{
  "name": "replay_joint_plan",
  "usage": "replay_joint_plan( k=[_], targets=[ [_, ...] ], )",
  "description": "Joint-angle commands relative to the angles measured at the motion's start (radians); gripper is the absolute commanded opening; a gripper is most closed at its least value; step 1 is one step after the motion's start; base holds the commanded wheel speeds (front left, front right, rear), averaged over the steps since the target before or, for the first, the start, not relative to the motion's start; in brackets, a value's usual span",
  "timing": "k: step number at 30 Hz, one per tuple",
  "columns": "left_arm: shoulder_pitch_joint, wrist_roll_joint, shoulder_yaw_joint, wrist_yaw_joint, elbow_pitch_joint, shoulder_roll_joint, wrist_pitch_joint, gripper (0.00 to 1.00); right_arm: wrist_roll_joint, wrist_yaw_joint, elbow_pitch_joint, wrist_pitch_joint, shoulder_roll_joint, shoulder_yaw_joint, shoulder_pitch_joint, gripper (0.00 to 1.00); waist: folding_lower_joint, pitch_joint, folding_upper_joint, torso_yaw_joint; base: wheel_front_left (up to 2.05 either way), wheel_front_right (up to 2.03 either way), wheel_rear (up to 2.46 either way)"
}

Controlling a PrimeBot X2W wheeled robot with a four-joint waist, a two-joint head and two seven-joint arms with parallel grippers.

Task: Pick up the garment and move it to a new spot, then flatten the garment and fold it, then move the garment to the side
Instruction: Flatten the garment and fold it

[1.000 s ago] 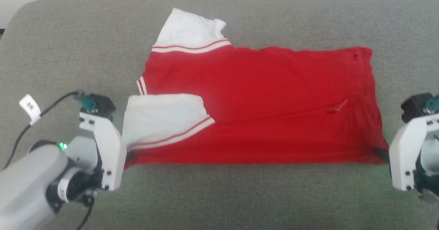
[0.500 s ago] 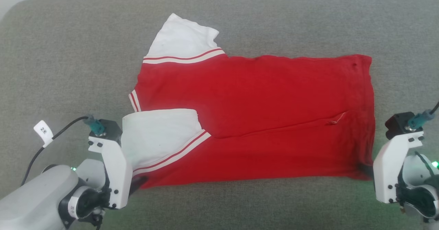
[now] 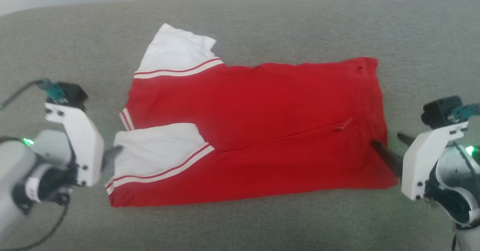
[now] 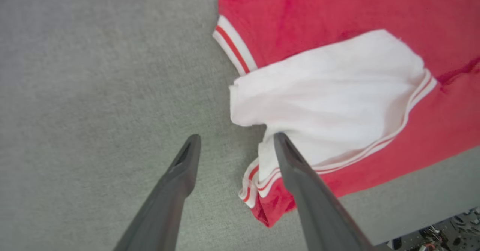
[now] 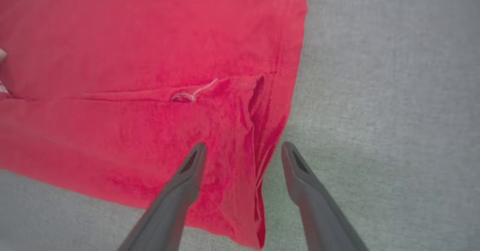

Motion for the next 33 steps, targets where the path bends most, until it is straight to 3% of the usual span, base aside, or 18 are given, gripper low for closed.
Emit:
replay_joint_plan(
  k=[1, 6, 19, 27, 33],
  targets=[
    [-0.024, 0.015, 0.008, 0.005, -0.004, 0.015, 0.012, 1.0, -0.007, -0.001, -0.016, -0.037, 0.002, 0.002, -0.014, 1.0, 0.0, -0.003, 0.0, -0.024, 0.0, 0.0, 0.0],
    [-0.11, 0.036, 0.036, -0.022, 0.021, 0.037, 0.022, 1.0, -0.031, -0.001, -0.064, -0.19, 0.019, 0.015, -0.05, 1.0, 0.0, 0.011, 0.0, -0.088, 0.0, 0.0, 0.0],
    [-0.363, 0.117, 0.085, -0.162, 0.33, -0.016, -0.006, 1.0, -0.11, 0.0, -0.069, -0.613, 0.089, 0.117, -0.154, 1.0, 0.0, 0.133, 0.0, -0.286, 0.0, 0.0, 0.0],
    [-0.477, 0.164, 0.078, -0.223, 0.519, -0.056, -0.016, 1.0, -0.131, 0.0, -0.037, -0.662, 0.122, 0.143, -0.164, 1.0, 0.0, 0.198, 0.0, -0.348, 0.0, 0.0, 0.0],
    [-0.525, 0.181, 0.061, -0.236, 0.642, -0.077, 0.026, 1.0, -0.106, 0.0, -0.028, -0.638, 0.125, 0.171, -0.171, 1.0, 0.0, 0.232, 0.0, -0.369, 0.0, 0.0, 0.0]
  ],
)
